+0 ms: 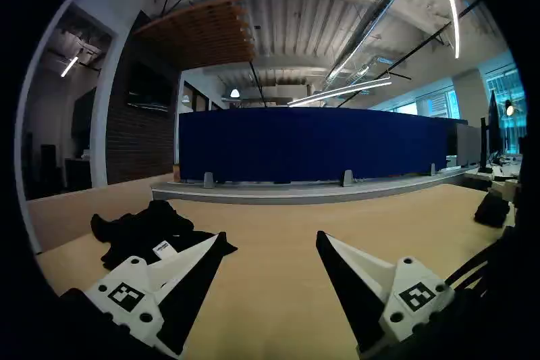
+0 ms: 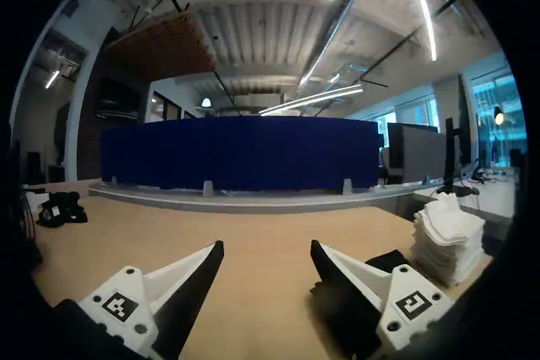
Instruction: Fold towel
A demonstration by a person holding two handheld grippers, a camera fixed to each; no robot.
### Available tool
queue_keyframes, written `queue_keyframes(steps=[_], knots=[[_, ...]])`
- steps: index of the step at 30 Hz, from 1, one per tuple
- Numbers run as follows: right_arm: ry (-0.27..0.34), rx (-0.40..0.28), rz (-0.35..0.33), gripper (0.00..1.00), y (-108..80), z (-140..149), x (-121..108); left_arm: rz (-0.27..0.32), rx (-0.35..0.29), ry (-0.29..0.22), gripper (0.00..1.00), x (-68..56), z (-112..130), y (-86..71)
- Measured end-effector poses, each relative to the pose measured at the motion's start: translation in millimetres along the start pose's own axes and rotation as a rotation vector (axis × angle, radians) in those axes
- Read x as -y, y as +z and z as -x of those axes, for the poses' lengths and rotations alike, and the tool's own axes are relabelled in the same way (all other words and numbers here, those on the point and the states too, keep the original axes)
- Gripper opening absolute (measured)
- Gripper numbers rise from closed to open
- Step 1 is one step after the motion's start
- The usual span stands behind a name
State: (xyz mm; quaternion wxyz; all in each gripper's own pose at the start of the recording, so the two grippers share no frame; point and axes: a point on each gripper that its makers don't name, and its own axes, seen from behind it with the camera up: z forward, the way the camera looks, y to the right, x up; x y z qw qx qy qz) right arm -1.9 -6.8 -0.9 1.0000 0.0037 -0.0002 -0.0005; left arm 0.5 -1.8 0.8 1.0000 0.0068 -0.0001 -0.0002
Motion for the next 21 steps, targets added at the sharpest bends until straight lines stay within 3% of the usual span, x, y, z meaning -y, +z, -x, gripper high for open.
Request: queue_keyframes(steps=[21], knots=[[0.000,0.000,0.000,1.00,-0.5,-0.5,-0.2,0.000,0.000,0.000,0.99,0.0,-0.4,-0.8]])
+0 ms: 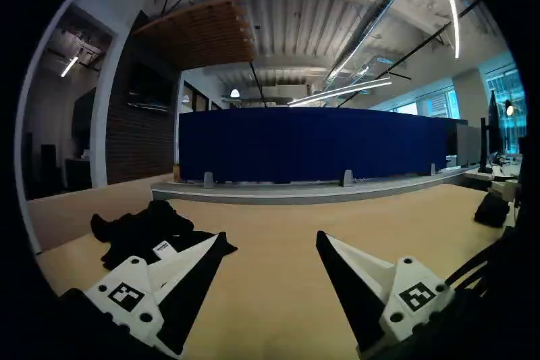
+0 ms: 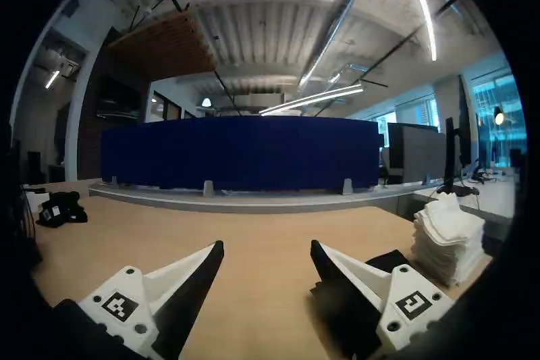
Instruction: Fold towel
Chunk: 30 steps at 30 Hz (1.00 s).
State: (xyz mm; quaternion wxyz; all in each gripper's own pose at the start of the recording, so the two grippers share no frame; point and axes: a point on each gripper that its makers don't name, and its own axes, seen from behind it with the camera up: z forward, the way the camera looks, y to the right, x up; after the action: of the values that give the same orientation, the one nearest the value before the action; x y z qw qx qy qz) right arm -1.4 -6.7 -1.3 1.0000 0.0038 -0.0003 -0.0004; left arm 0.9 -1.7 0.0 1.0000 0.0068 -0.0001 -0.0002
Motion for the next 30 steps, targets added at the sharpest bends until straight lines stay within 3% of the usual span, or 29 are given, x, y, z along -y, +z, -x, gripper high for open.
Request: queue_keyframes(steps=[30], knots=[[0.000,0.000,0.000,1.00,-3.2,0.1,0.1,0.000,0.001,-0.002,0.98,2.0,0.6,2.0]])
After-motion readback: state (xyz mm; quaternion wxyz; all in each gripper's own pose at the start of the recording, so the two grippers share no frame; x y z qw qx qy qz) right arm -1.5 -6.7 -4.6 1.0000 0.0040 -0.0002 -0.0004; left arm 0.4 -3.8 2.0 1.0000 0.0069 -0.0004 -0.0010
